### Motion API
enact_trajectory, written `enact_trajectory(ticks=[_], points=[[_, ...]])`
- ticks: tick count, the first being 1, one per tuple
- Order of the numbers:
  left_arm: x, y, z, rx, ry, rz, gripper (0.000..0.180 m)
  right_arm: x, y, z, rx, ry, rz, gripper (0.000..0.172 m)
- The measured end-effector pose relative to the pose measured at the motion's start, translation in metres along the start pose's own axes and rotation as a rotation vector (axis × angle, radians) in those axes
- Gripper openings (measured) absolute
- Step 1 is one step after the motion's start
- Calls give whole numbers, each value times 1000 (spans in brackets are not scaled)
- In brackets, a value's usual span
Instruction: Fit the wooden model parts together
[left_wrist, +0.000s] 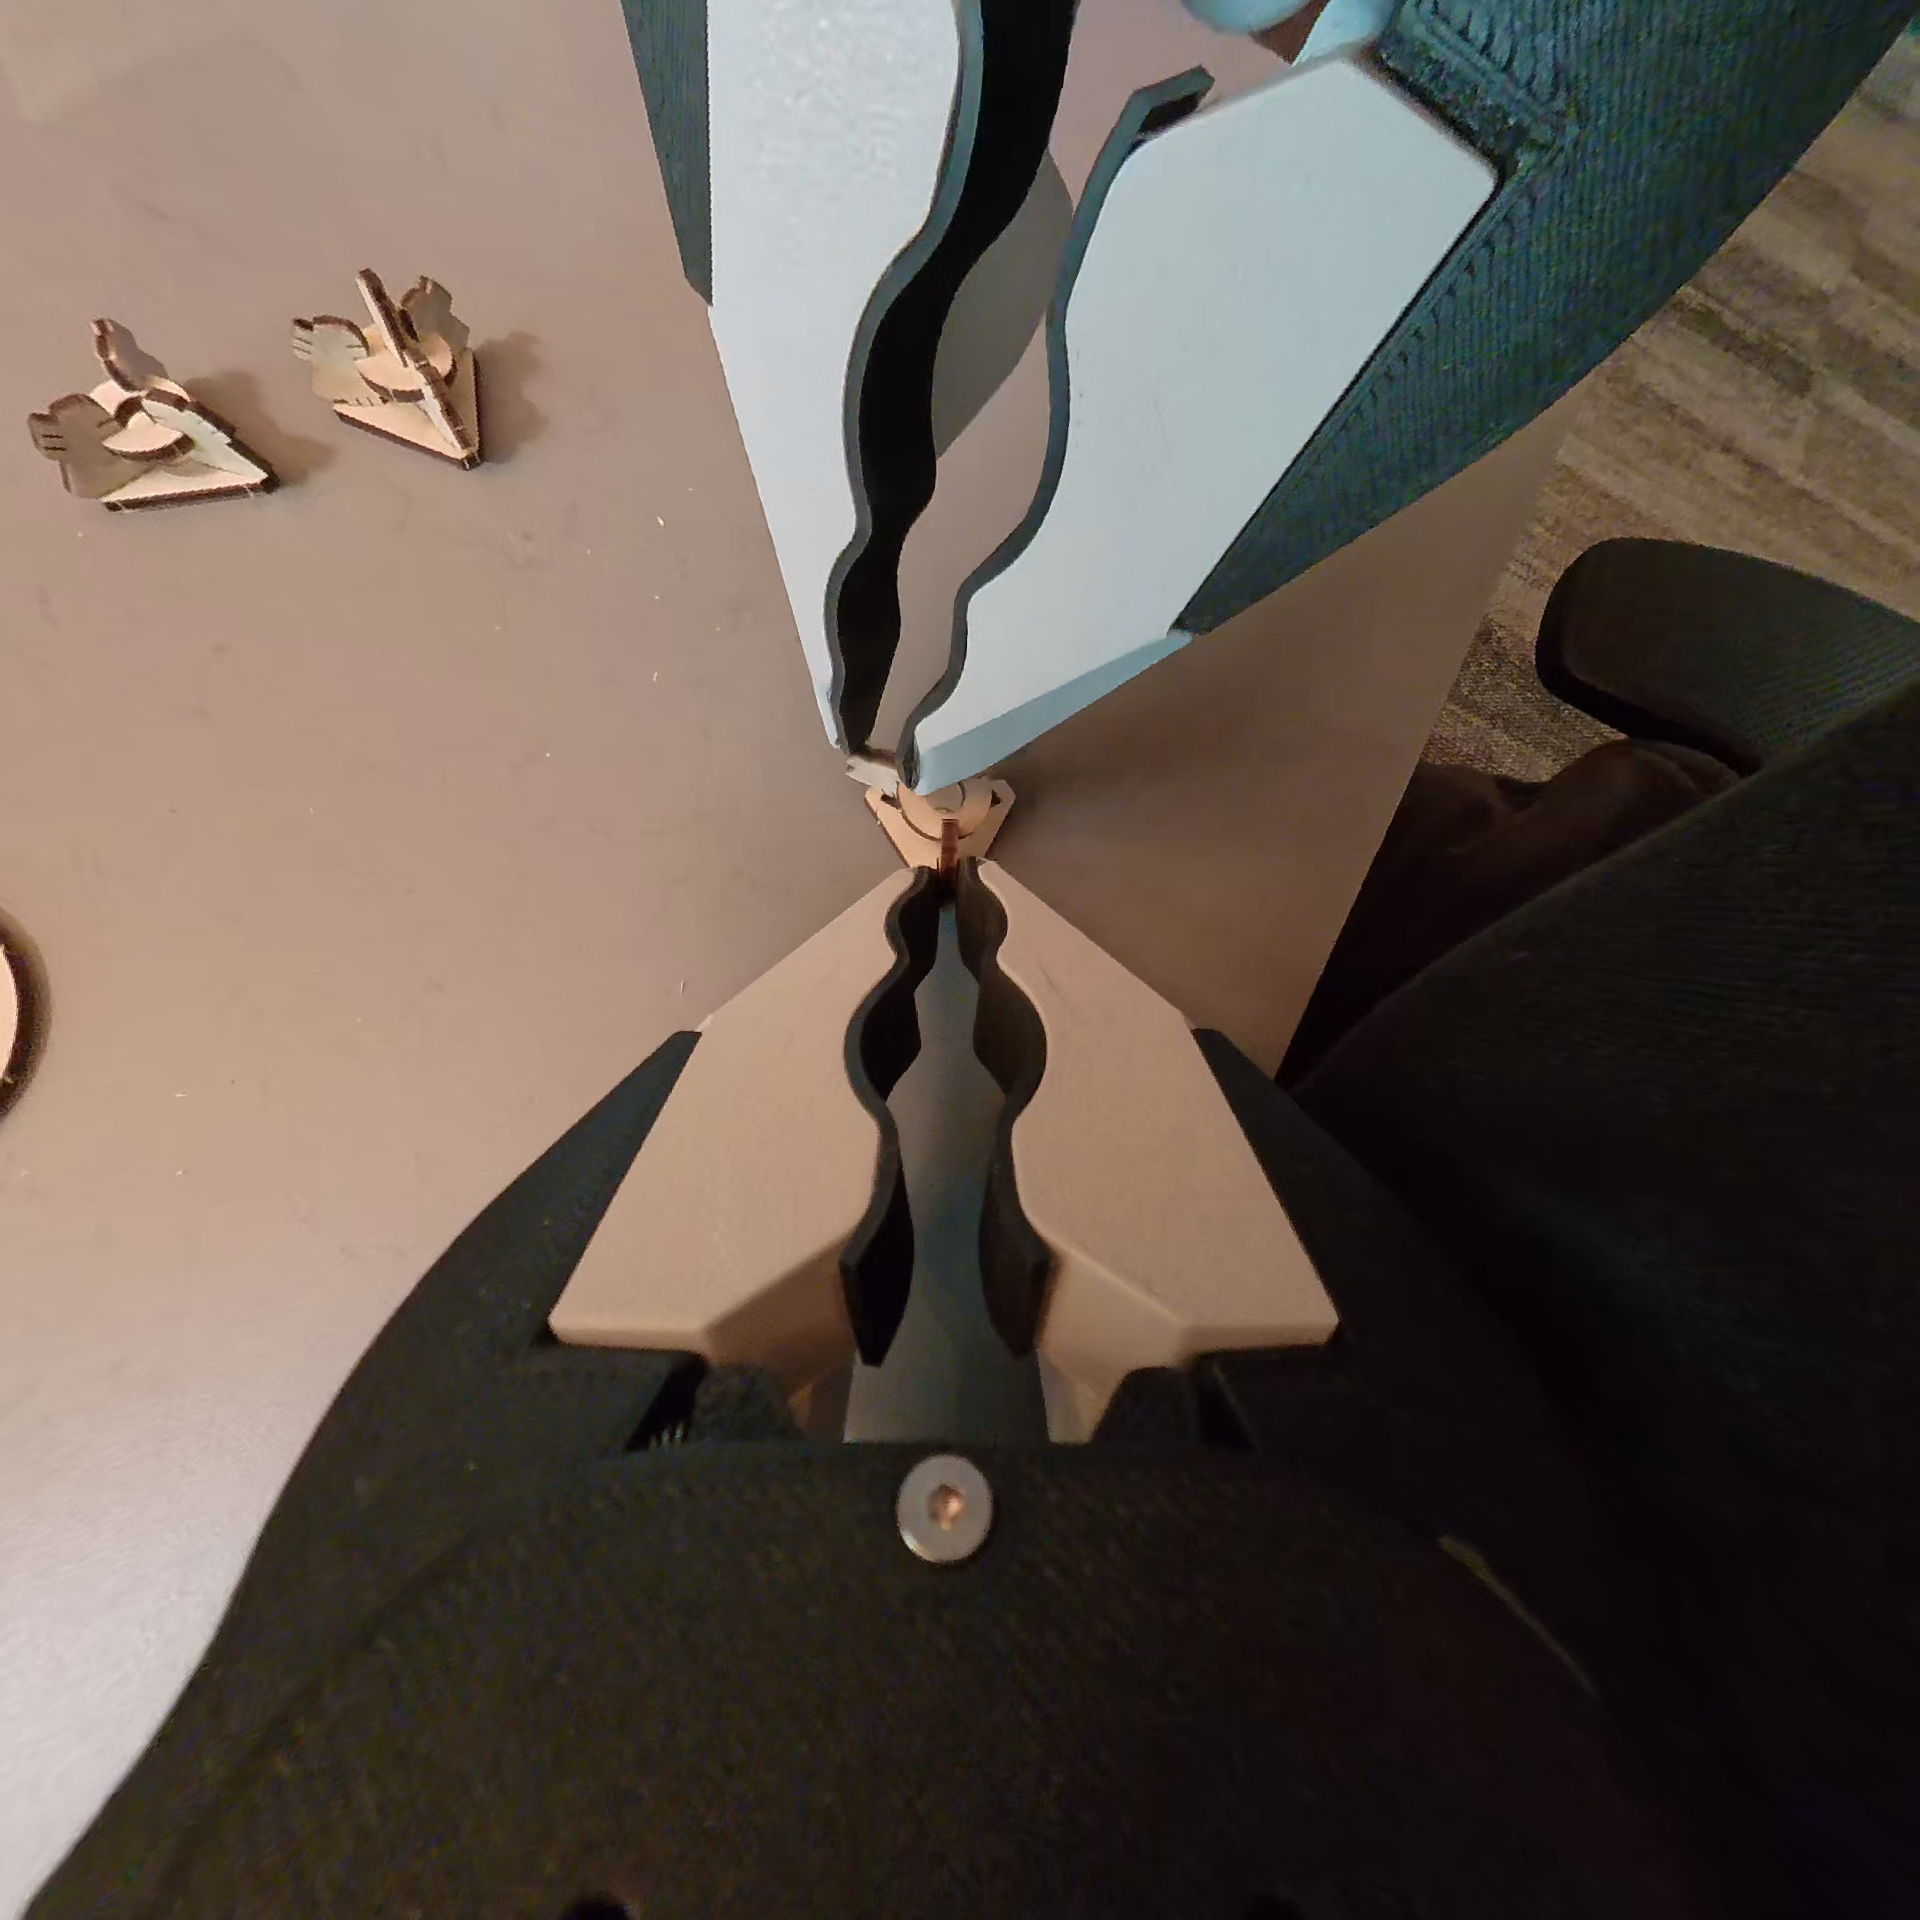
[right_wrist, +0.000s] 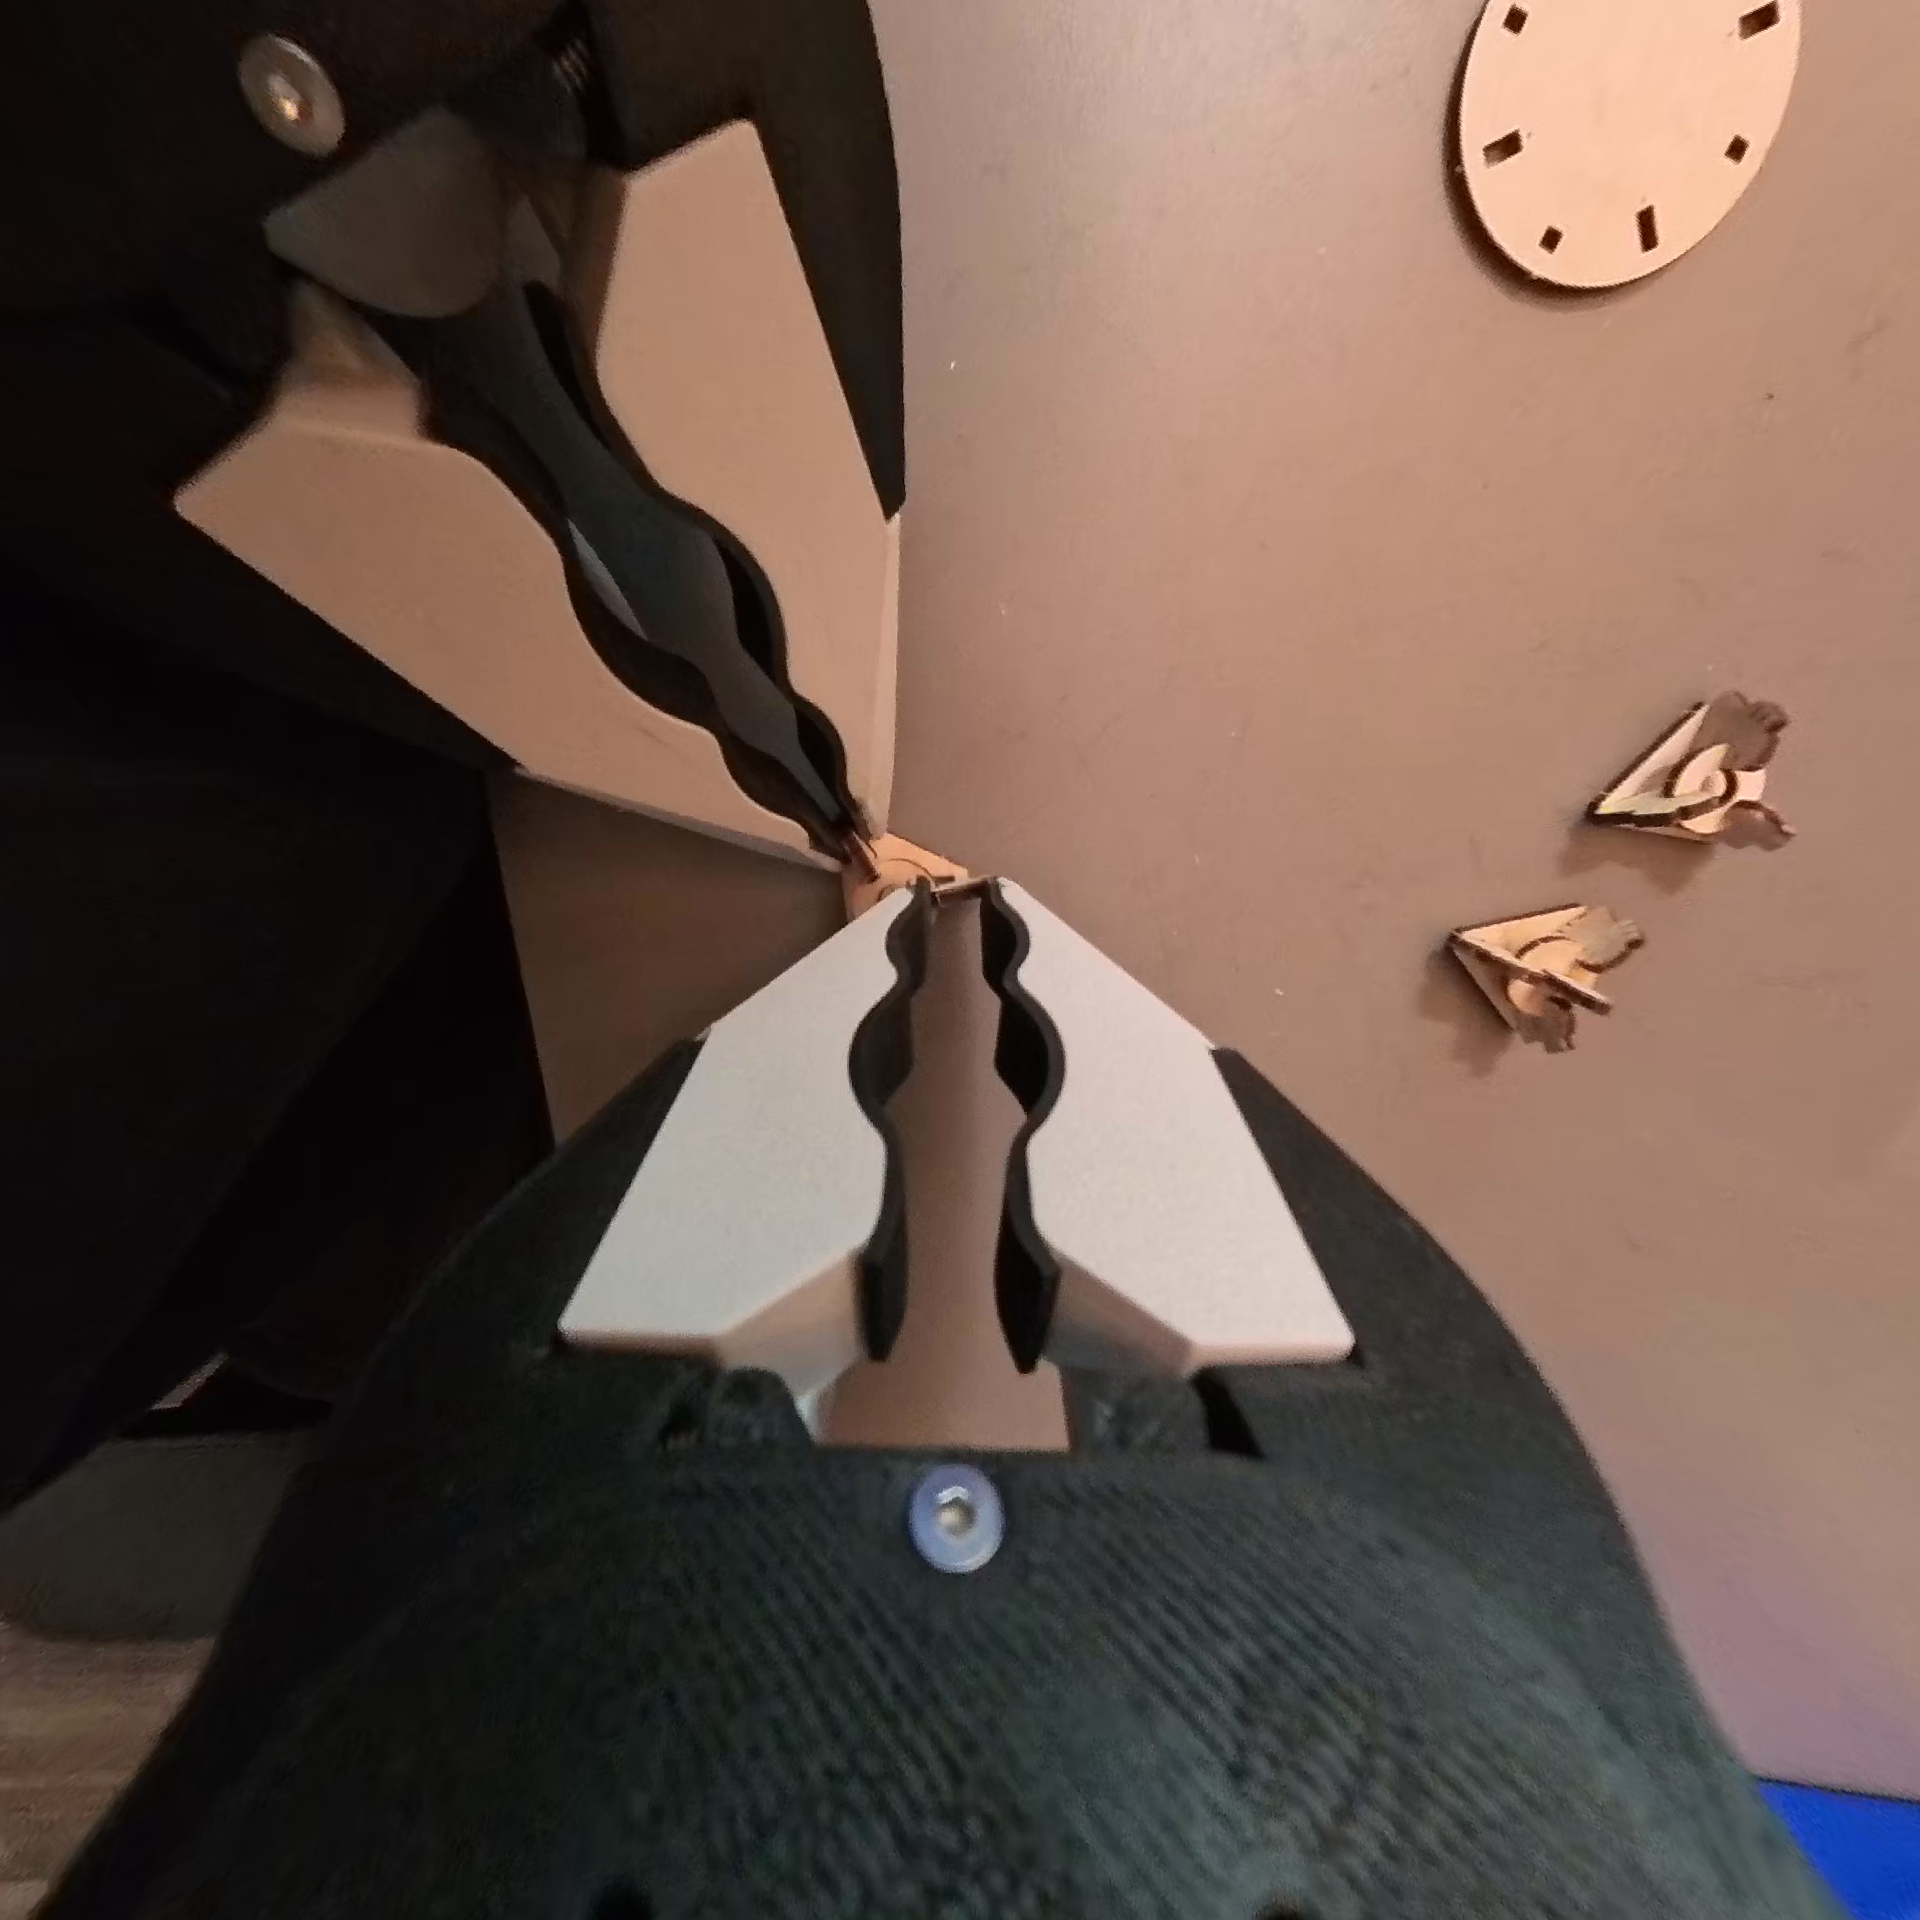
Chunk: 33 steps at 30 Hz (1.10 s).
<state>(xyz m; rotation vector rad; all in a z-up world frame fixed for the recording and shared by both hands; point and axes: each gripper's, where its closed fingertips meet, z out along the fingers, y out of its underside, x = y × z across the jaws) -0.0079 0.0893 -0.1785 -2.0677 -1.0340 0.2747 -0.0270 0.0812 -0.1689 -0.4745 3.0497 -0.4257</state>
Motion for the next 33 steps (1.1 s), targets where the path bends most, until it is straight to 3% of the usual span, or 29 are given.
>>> enact_trajectory(ticks=[15, 24, 33], points=[[0, 0, 0, 0, 4, 0, 4, -1, 3, -1, 8, -51, 60, 8], [0, 0, 0, 0, -15, 19, 4, 0, 4, -12, 96, -69, 184, 28], [4, -14, -8, 105, 77, -57, 3, -2, 9, -35, 232, 72, 268, 45]])
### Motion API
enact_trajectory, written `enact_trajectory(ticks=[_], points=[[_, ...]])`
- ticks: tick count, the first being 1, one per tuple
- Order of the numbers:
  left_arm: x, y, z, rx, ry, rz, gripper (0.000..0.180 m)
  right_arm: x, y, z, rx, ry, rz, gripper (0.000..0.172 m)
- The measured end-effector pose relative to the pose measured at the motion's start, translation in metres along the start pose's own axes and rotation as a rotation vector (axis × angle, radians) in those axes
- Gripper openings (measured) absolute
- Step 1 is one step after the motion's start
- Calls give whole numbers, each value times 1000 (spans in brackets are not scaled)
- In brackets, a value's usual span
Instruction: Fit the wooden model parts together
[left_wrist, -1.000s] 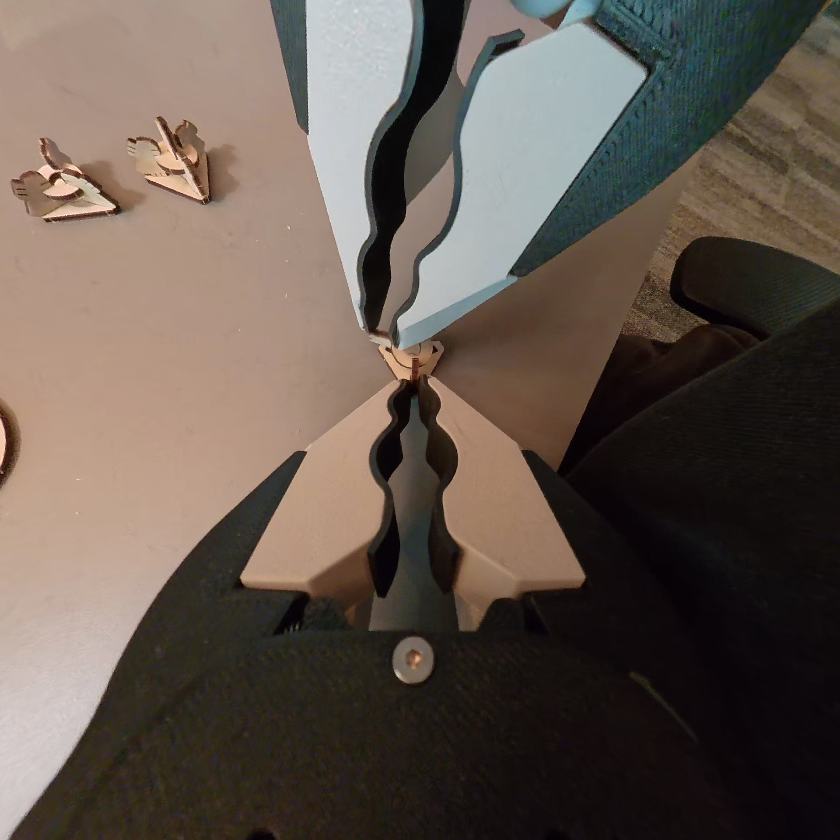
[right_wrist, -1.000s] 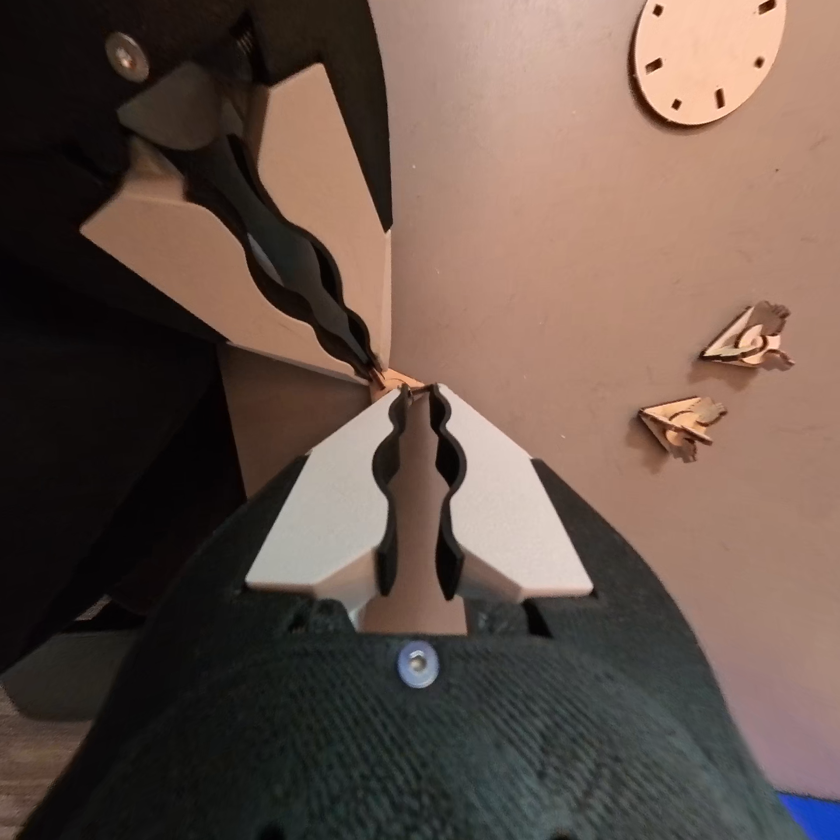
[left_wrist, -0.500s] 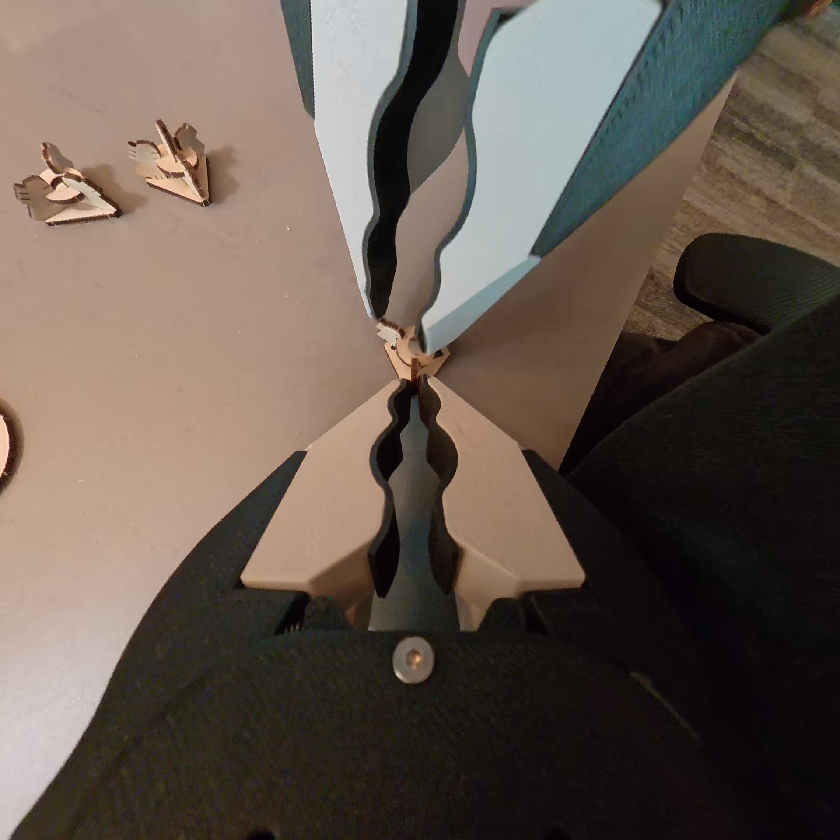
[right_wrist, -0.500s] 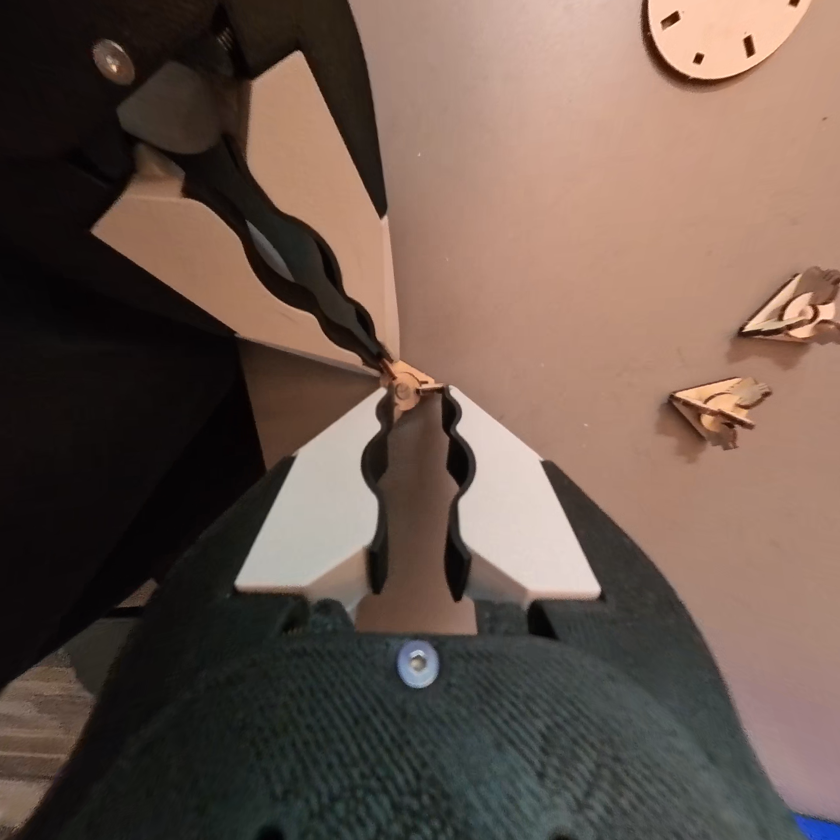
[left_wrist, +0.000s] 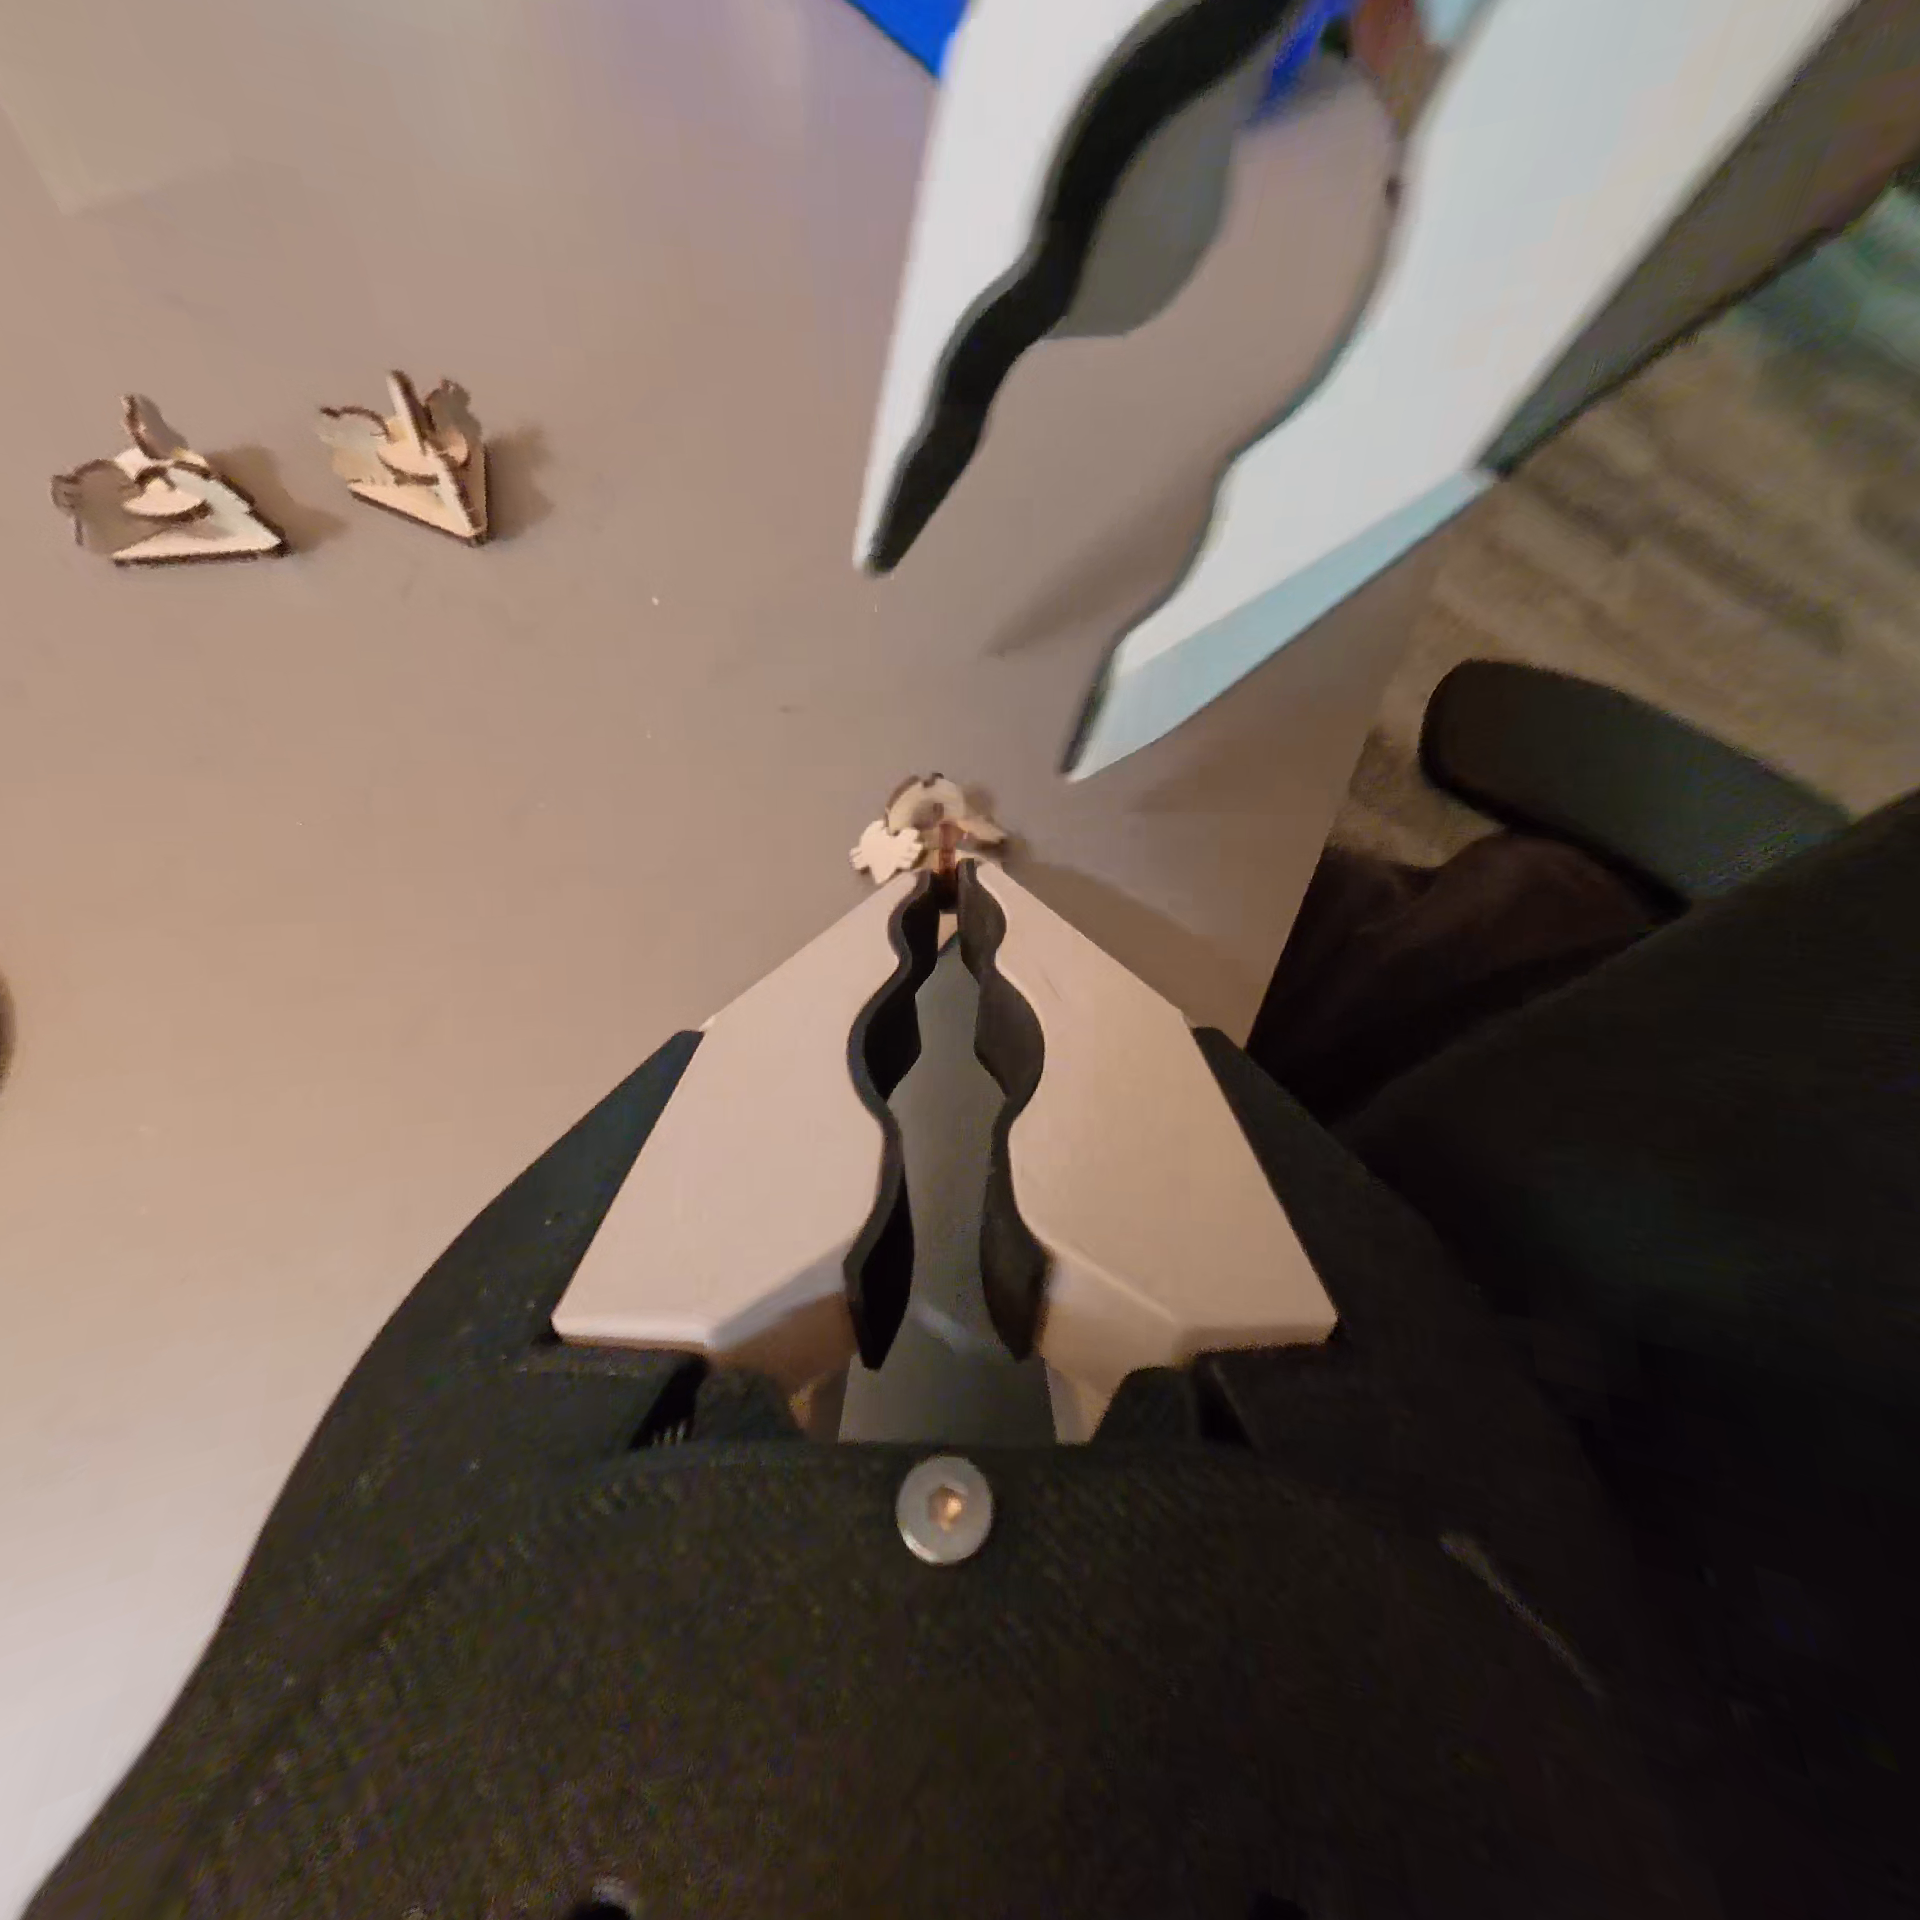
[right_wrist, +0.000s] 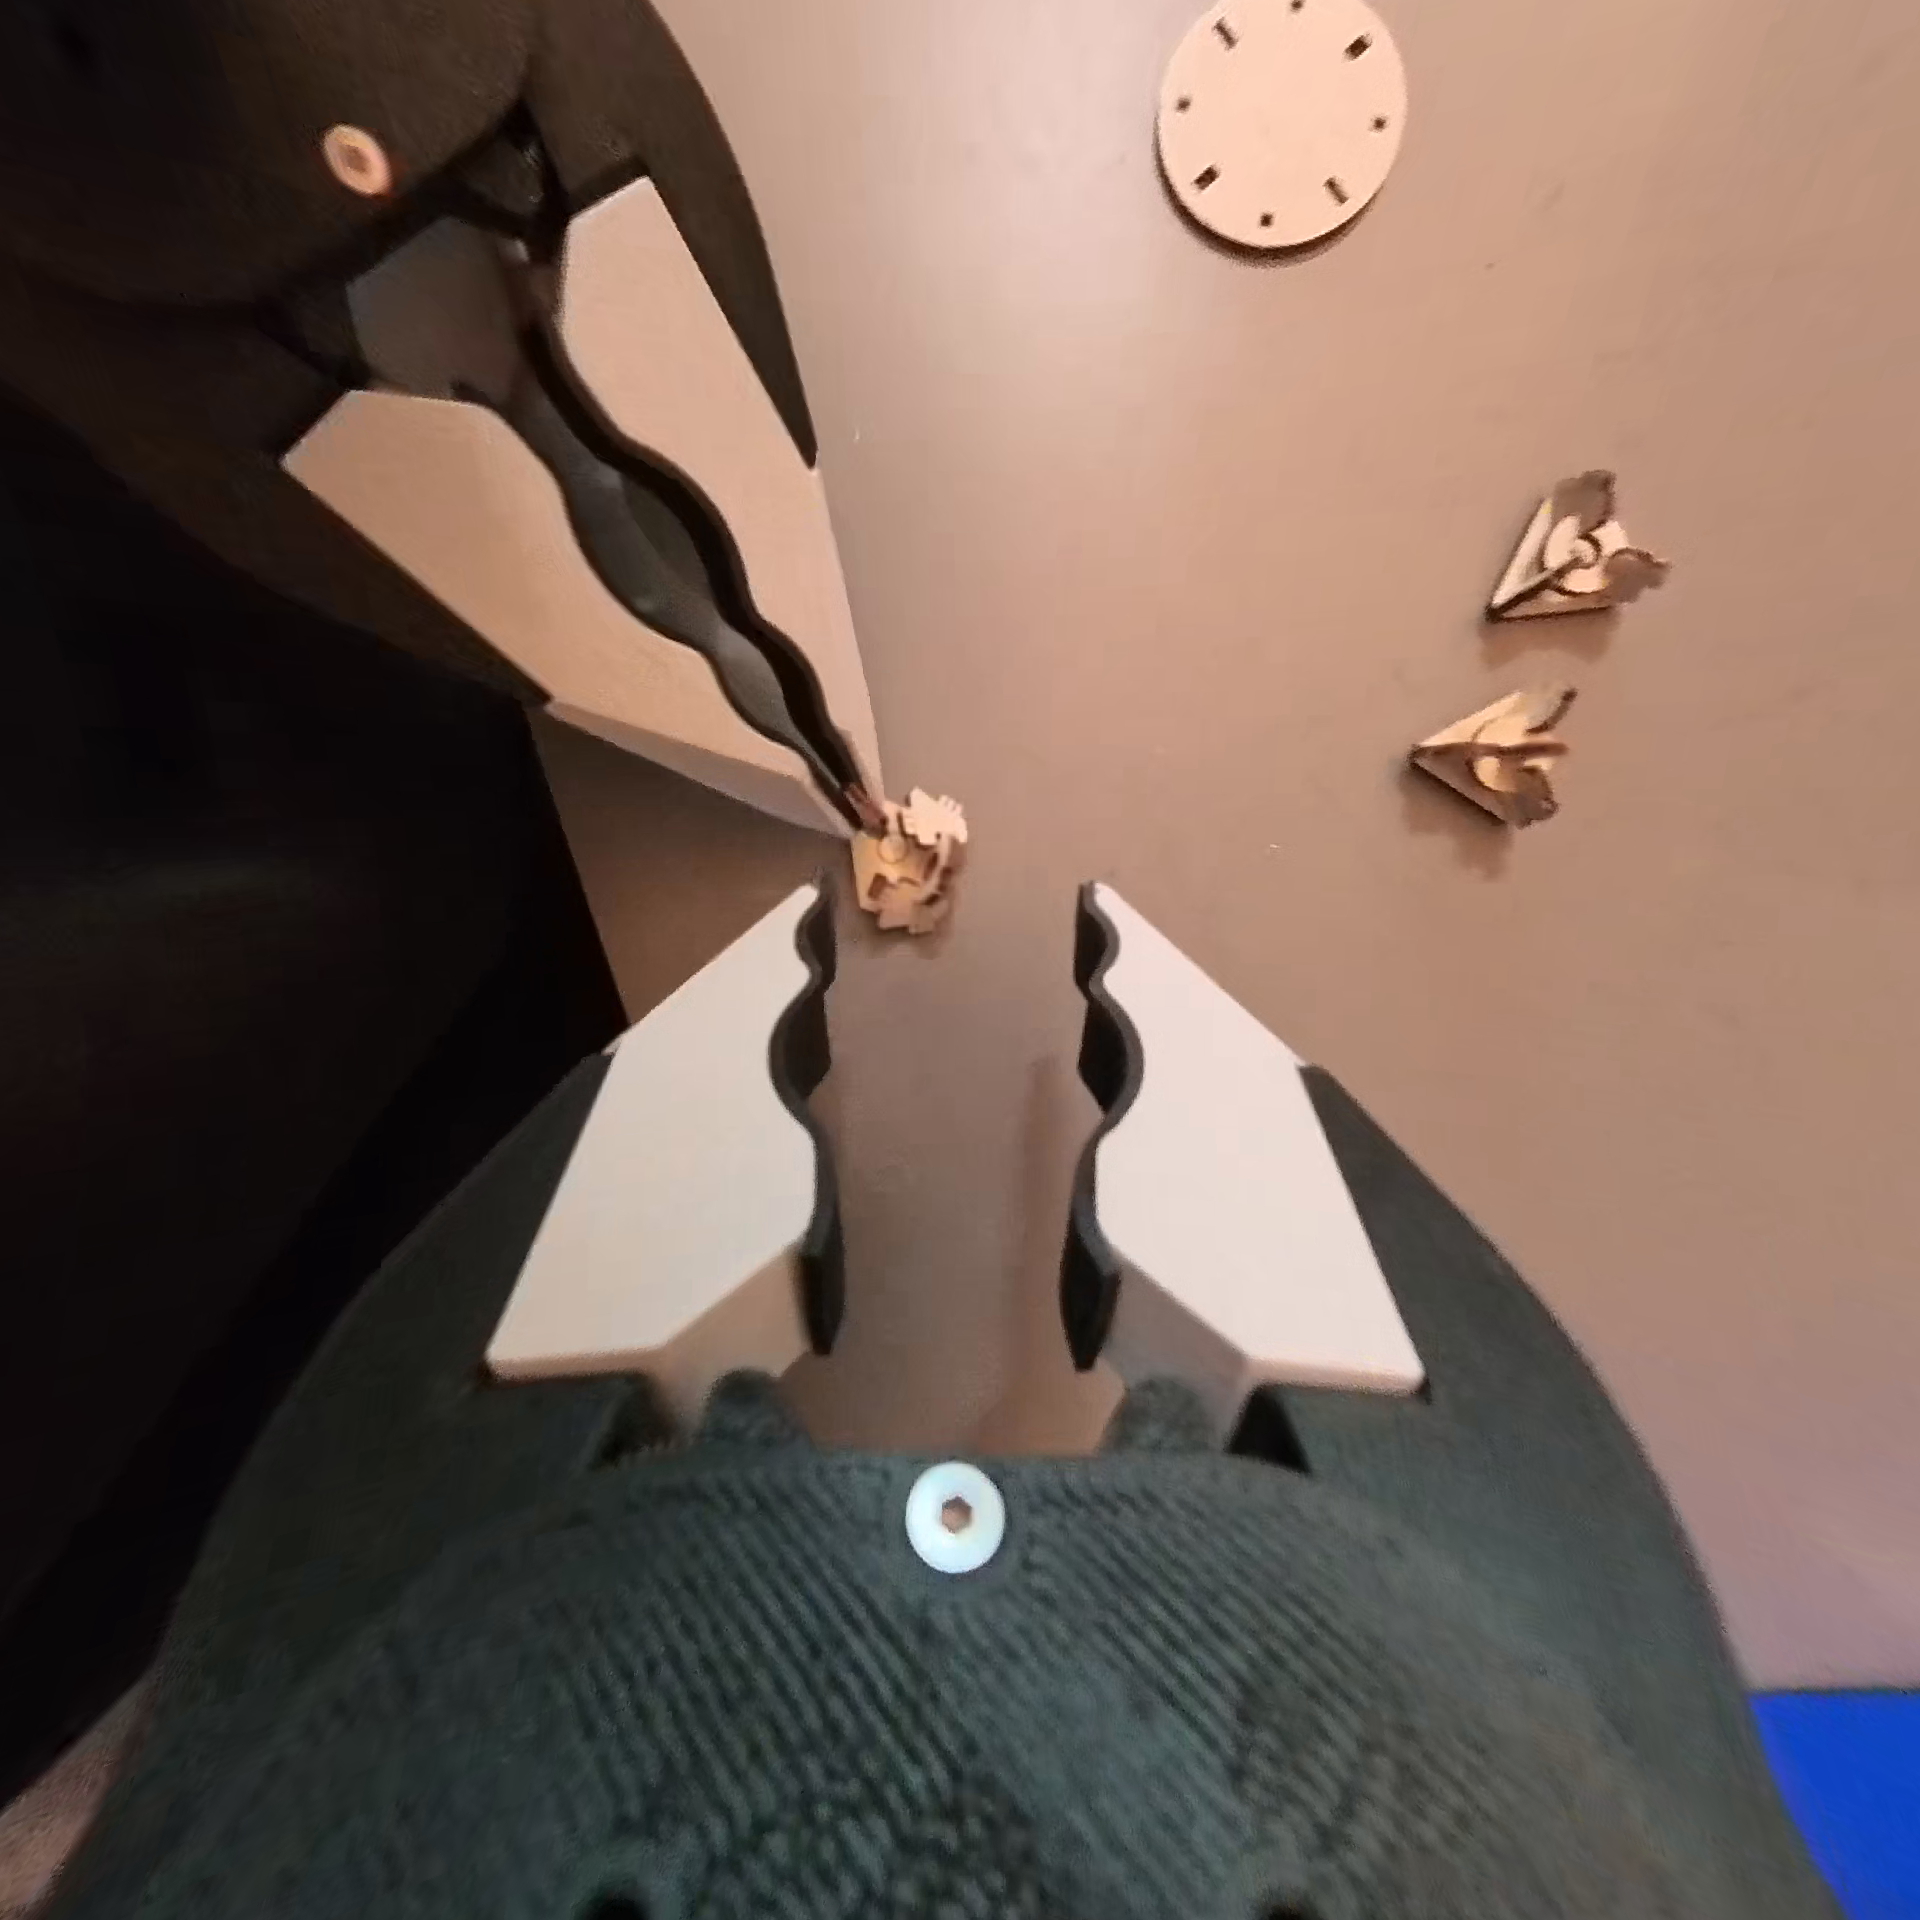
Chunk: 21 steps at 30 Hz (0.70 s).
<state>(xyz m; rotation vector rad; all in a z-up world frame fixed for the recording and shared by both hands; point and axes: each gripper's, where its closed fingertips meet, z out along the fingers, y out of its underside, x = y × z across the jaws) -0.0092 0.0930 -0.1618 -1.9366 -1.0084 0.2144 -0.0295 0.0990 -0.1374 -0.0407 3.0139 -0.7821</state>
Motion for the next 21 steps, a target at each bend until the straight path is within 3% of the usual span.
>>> enact_trajectory(ticks=[7, 12, 21], points=[[-8, -4, -10, 51, 110, -167, 3, -6, 7, -24, 153, 102, 69, 47], [-3, -5, -22, 115, 199, -275, 3, -18, 19, -14, 201, 124, 93, 45], [8, 1, -20, 98, 220, -322, 3, -20, 11, -4, 310, 125, 130, 37]])
